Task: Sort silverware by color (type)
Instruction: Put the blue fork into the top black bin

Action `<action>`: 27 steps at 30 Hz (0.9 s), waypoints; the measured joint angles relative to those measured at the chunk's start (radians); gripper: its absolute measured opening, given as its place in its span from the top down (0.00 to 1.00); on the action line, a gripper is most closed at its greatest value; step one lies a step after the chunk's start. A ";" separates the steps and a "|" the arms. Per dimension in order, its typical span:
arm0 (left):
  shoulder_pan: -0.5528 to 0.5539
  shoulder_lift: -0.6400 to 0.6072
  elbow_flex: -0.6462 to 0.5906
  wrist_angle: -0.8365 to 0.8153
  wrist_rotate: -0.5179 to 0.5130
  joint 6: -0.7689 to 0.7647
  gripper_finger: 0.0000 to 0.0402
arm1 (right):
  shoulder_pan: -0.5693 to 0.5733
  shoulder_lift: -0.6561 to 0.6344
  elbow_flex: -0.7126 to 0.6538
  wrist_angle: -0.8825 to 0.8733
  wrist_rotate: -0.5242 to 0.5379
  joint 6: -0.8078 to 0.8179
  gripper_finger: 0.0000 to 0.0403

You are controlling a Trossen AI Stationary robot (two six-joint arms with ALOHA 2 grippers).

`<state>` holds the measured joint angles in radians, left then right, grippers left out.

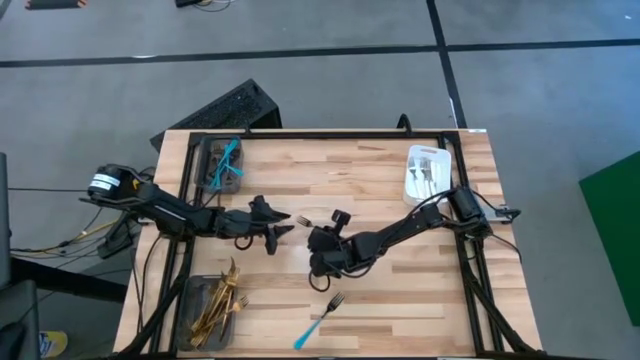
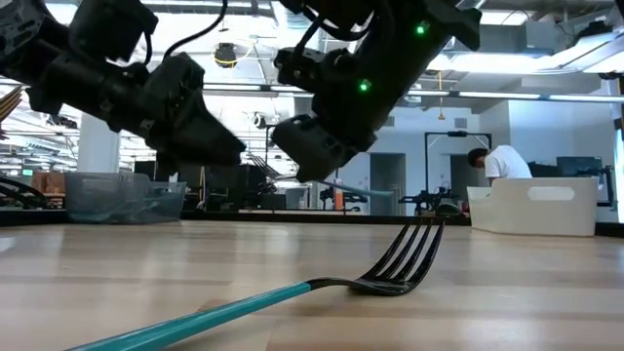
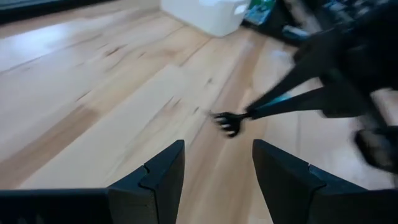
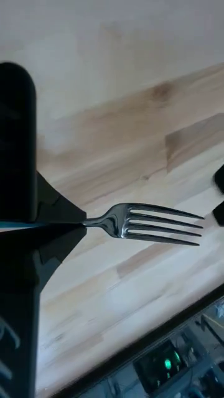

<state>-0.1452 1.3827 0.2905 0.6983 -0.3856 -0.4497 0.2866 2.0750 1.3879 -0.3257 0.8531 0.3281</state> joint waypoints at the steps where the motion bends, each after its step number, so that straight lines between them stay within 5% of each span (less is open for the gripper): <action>1: 0.000 0.002 0.000 0.021 0.010 0.010 0.56 | 0.000 0.000 0.004 -0.014 0.006 0.000 0.96; 15: 0.069 0.003 0.000 0.056 0.006 -0.017 0.56 | 0.000 -0.001 0.009 -0.015 0.013 -0.049 0.96; 27: 0.094 0.003 0.000 0.053 0.124 -0.049 0.56 | 0.002 -0.003 0.010 -0.003 0.016 -0.078 0.96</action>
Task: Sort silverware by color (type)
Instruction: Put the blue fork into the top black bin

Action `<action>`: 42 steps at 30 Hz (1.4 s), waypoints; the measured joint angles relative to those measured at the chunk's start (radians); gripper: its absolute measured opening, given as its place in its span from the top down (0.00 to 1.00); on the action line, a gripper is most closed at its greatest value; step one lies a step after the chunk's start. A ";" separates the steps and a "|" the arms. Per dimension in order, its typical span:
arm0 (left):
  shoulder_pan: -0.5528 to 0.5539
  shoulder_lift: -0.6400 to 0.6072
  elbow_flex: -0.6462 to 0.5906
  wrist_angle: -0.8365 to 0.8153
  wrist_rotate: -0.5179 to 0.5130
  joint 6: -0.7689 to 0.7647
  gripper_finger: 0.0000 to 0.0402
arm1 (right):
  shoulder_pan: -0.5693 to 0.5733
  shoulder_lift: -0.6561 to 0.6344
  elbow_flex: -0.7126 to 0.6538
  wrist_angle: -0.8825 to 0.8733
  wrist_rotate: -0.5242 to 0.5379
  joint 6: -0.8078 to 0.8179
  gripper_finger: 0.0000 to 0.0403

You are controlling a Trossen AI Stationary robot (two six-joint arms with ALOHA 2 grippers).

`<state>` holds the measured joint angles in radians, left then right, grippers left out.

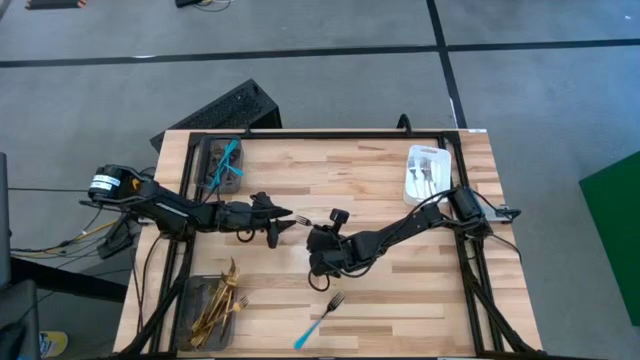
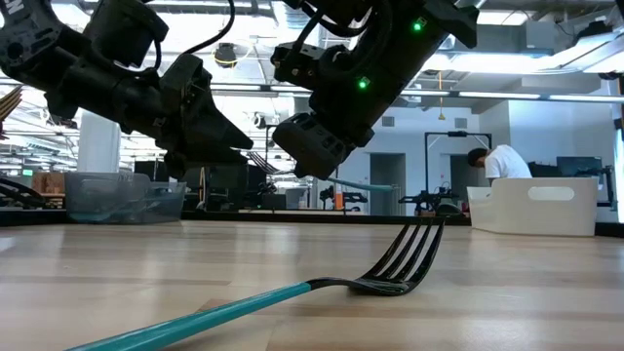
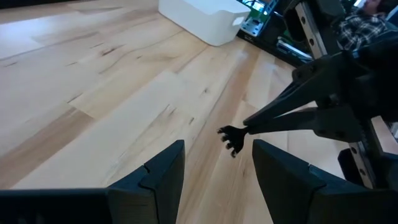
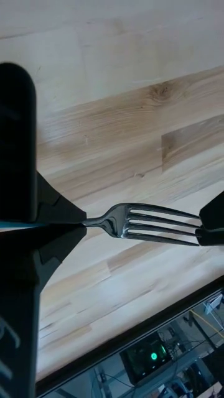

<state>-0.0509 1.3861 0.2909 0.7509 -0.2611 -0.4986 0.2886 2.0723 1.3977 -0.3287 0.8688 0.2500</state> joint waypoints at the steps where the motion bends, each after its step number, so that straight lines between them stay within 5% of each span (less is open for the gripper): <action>1: 0.000 0.000 0.000 0.000 0.000 -0.001 0.56 | 0.000 0.000 0.000 0.002 0.000 -0.001 0.96; 8: 0.000 0.000 0.000 -0.019 0.003 -0.028 0.59 | 0.007 -0.001 0.000 0.025 0.006 -0.049 0.96; 23: 0.001 0.008 0.054 -0.080 0.060 0.061 0.95 | 0.021 -0.001 0.001 0.054 0.024 -0.157 0.96; 36: -0.003 0.003 0.136 -0.316 0.078 0.160 1.00 | 0.026 -0.001 0.002 0.081 0.125 -0.082 0.87; 42: -0.003 -0.071 0.278 -0.693 -0.013 0.205 1.00 | 0.031 -0.001 0.002 0.067 0.133 -0.005 0.83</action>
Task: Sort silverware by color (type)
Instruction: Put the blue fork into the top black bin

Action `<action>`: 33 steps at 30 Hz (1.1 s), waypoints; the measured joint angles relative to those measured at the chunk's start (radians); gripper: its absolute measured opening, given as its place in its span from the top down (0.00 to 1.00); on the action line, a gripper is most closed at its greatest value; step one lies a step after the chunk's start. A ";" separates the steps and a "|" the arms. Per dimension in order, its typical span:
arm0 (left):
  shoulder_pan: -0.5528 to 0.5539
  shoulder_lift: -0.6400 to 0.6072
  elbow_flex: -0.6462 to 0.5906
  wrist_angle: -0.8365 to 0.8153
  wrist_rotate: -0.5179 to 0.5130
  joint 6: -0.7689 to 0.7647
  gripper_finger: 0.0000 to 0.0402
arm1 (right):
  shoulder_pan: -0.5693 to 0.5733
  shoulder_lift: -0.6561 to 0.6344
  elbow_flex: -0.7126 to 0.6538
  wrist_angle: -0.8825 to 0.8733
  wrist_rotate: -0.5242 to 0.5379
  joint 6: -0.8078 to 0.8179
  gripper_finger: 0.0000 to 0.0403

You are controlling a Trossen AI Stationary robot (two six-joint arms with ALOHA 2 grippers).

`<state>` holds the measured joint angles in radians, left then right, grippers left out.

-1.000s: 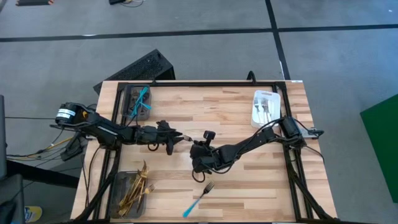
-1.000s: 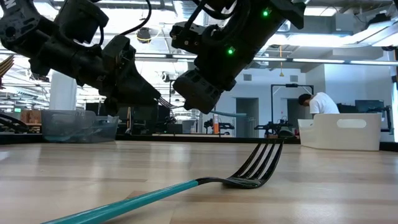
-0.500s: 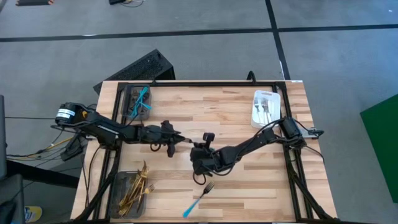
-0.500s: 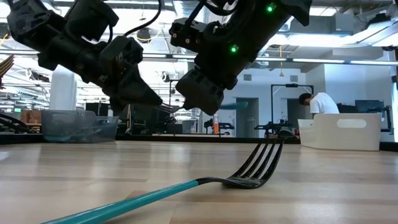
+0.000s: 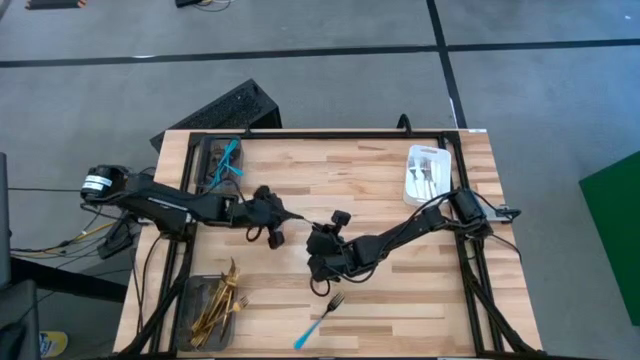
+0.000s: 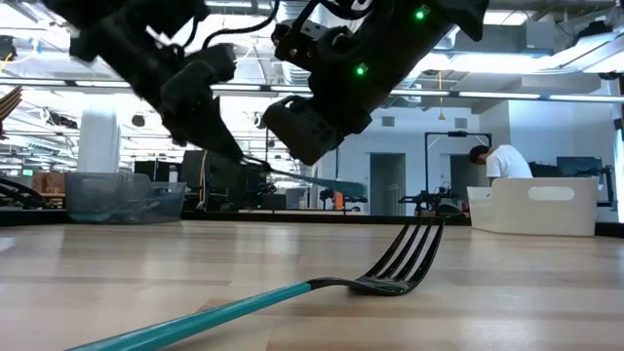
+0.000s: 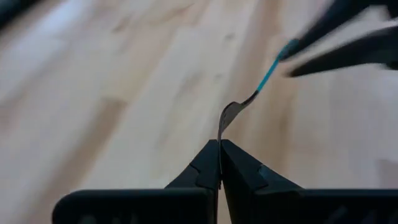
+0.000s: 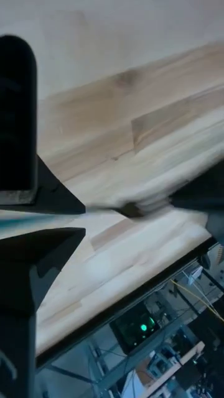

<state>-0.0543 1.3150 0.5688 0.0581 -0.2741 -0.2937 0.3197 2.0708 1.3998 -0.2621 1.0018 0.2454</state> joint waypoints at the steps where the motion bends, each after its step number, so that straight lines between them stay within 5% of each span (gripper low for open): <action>1: -0.003 -0.015 0.030 -0.080 -0.030 0.001 1.00 | 0.002 0.000 0.000 -0.004 -0.001 0.012 0.82; 9: -0.014 -0.122 0.310 -0.874 -0.342 -0.020 1.00 | 0.035 0.000 0.000 -0.022 -0.004 0.080 0.82; 15: -0.009 -0.140 0.396 -1.259 -0.670 -0.222 1.00 | 0.040 0.000 0.000 -0.022 -0.007 0.079 0.82; 25: 0.082 -0.138 0.396 -1.631 -0.766 -0.601 1.00 | 0.036 0.000 -0.001 -0.118 -0.008 0.148 0.82; 33: 0.204 -0.137 0.341 -1.614 -0.732 -0.601 1.00 | 0.024 0.000 -0.002 -0.186 -0.007 0.251 0.82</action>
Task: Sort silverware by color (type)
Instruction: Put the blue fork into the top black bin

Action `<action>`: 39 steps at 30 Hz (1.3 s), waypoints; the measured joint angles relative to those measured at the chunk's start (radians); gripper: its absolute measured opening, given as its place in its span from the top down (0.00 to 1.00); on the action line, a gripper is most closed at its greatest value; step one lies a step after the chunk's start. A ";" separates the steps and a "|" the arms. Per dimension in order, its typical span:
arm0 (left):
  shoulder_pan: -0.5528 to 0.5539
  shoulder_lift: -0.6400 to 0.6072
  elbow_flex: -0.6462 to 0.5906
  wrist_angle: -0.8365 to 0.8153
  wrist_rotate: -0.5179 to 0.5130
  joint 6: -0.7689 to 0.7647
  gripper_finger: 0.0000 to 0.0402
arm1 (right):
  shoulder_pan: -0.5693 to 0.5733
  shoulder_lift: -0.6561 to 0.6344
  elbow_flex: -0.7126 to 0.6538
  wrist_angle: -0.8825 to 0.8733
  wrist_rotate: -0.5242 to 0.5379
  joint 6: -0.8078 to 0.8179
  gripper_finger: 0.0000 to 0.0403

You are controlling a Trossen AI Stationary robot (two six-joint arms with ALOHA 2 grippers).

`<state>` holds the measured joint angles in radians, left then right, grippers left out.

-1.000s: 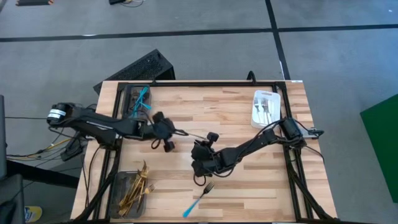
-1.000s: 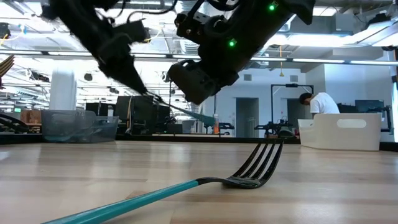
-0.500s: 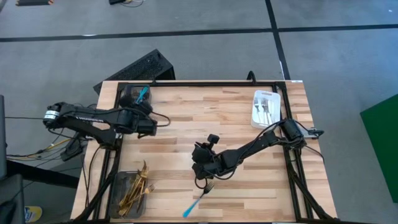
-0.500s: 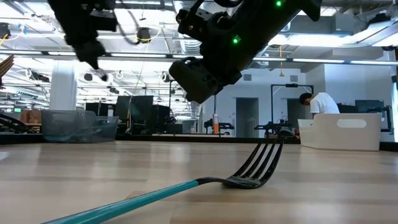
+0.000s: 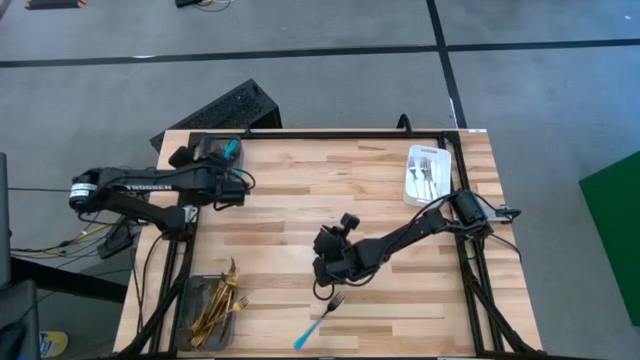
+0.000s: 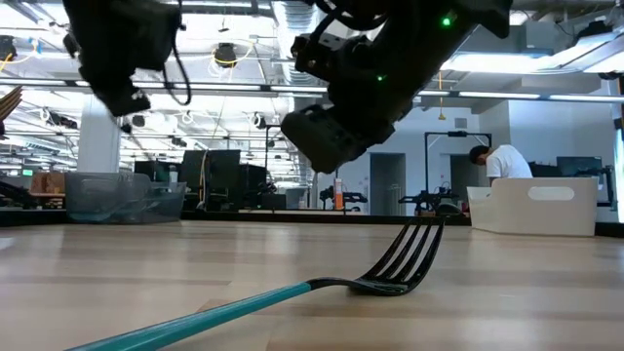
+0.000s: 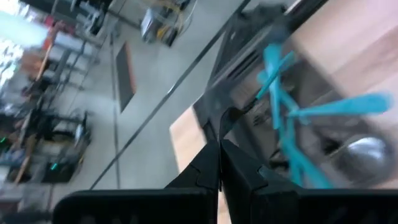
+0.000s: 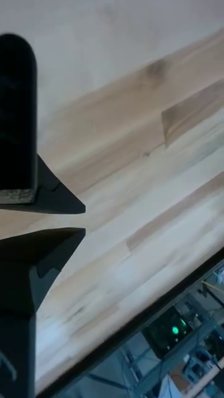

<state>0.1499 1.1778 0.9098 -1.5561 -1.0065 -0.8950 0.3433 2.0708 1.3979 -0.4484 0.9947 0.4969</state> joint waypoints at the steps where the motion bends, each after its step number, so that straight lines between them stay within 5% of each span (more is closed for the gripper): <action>1: 0.019 0.000 -0.018 -0.001 0.000 -0.006 1.00 | 0.001 0.000 0.000 0.002 0.000 0.007 0.82; 11: 0.125 0.002 -0.067 0.132 -0.001 0.087 0.93 | -0.008 0.011 0.000 0.008 -0.009 0.011 0.82; 15: 0.126 0.002 -0.067 0.145 0.037 0.097 0.82 | -0.013 0.011 0.000 0.008 -0.107 -0.005 0.82; 20: 0.112 0.000 -0.067 0.141 0.111 0.086 0.68 | -0.003 0.011 0.000 -0.026 -0.352 -0.211 0.82; 27: -0.029 -0.018 -0.067 0.267 0.120 0.101 0.62 | 0.025 -0.053 0.000 -0.046 -0.445 -0.342 0.82; 34: -0.183 -0.078 -0.067 0.506 0.167 0.302 0.62 | 0.019 -0.103 0.000 0.016 -0.955 -0.513 0.83; 39: -0.254 -0.112 -0.067 0.595 0.182 0.342 0.62 | 0.027 -0.073 0.002 0.062 -1.080 -0.550 0.84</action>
<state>-0.1037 1.0653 0.8433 -0.9607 -0.8249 -0.5531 0.3704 1.9975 1.3999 -0.3869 -0.0852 -0.0534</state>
